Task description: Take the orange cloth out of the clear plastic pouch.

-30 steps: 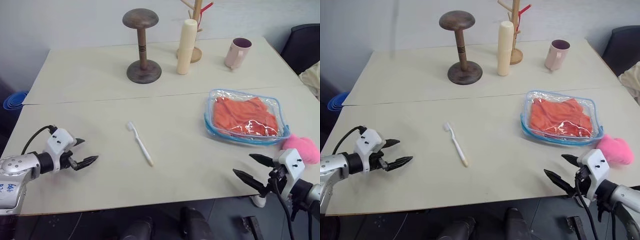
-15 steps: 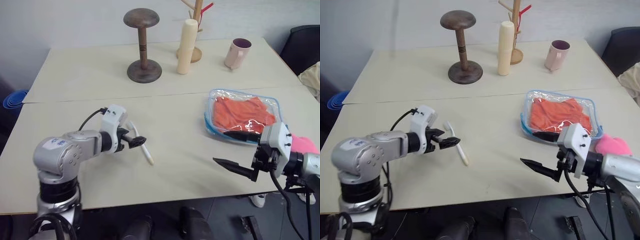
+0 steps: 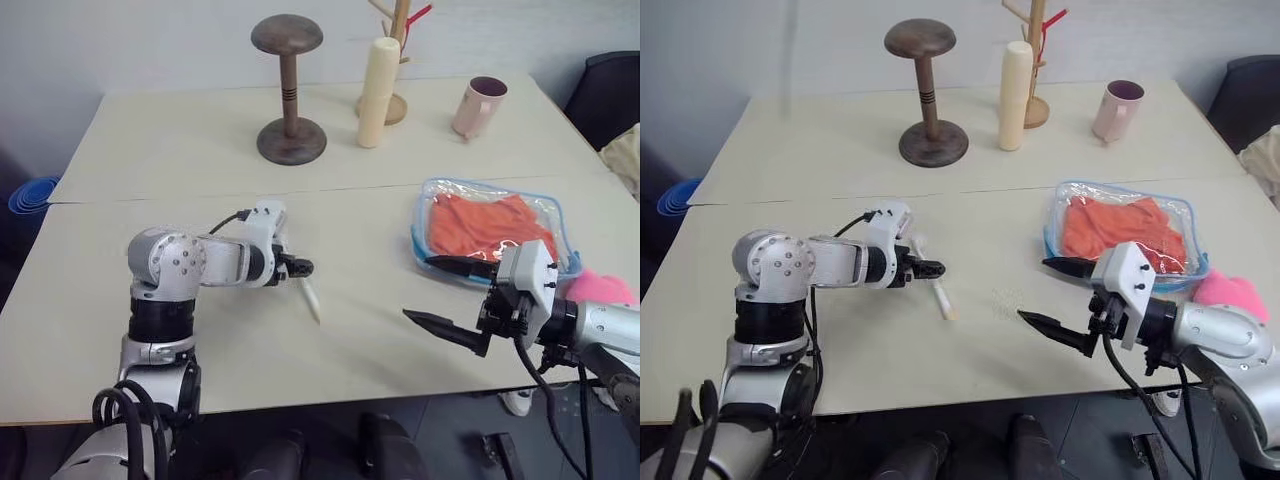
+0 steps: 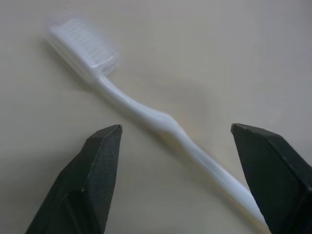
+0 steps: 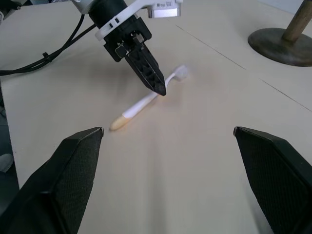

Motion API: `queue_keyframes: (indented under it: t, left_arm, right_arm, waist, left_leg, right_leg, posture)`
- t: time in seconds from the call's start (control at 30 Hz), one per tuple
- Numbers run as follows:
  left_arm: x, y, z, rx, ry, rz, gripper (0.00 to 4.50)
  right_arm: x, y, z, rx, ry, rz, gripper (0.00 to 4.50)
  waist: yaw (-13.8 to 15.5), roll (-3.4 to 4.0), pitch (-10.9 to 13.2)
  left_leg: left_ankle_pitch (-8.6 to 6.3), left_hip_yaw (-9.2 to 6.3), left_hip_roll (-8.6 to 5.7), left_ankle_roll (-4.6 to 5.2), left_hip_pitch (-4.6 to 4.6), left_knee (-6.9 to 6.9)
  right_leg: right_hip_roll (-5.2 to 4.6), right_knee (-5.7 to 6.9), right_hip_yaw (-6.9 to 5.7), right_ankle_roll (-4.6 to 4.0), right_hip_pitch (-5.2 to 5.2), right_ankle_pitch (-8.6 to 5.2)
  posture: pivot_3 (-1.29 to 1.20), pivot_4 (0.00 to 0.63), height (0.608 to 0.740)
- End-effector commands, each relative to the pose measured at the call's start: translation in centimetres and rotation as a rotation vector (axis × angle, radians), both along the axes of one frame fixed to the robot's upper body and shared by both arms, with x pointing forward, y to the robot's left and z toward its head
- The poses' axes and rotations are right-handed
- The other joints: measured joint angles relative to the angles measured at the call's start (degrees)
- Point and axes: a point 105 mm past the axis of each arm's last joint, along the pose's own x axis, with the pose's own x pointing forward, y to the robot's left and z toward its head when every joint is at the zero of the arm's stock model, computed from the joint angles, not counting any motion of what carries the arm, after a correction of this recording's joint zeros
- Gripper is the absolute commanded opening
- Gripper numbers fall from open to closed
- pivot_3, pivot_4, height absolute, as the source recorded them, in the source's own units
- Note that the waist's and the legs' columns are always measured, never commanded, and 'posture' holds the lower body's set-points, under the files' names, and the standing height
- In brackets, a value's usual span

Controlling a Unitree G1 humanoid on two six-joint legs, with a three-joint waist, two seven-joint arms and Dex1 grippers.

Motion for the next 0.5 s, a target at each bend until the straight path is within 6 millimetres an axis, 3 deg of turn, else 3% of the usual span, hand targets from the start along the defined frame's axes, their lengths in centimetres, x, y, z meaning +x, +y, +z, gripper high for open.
queue_keyframes:
  t: [0.03,0.3,0.43,0.5]
  left_arm:
    - [-0.2,0.0,-0.5,0.023,0.05,-0.004,2.81]
    - [0.7,1.0,-0.1,0.045,0.08,0.078,0.51]
    - [0.8,2.0,-0.3,0.039,0.098,0.13,0.28]
    - [0.9,3.4,0.2,0.033,0.088,0.175,0.28]
  right_arm:
    - [-0.5,0.9,0.9,0.014,-0.054,0.022,4.5]
    - [-0.6,0.9,1.2,0.03,-0.065,0.009,4.5]
    - [-0.6,1.0,1.3,0.031,-0.068,0.013,4.5]
    - [-0.6,1.2,1.4,0.033,-0.07,0.028,4.5]
  waist:
    - [0.0,0.0,0.0]
    - [-0.2,0.0,0.0]
    - [-0.4,0.0,0.0]
    - [-0.5,0.0,0.0]
  left_leg:
    - [0.0,0.01,-0.01,0.0,0.01,0.0]
    - [0.0,0.02,-0.04,0.0,0.03,0.02]
    - [0.01,0.05,-0.04,-0.02,0.05,0.02]
    - [0.02,0.09,-0.04,-0.03,0.04,0.02]
  right_leg:
    - [0.0,0.03,0.01,0.0,0.0,0.0]
    - [-0.01,0.08,0.02,0.0,-0.01,0.0]
    - [0.0,0.14,0.06,0.0,-0.05,0.0]
    - [0.0,0.19,0.09,0.0,-0.1,0.0]
  posture:
    - [0.0,0.15,0.74]
    - [0.0,0.15,0.74]
    - [0.0,0.15,0.74]
    - [0.0,0.15,0.74]
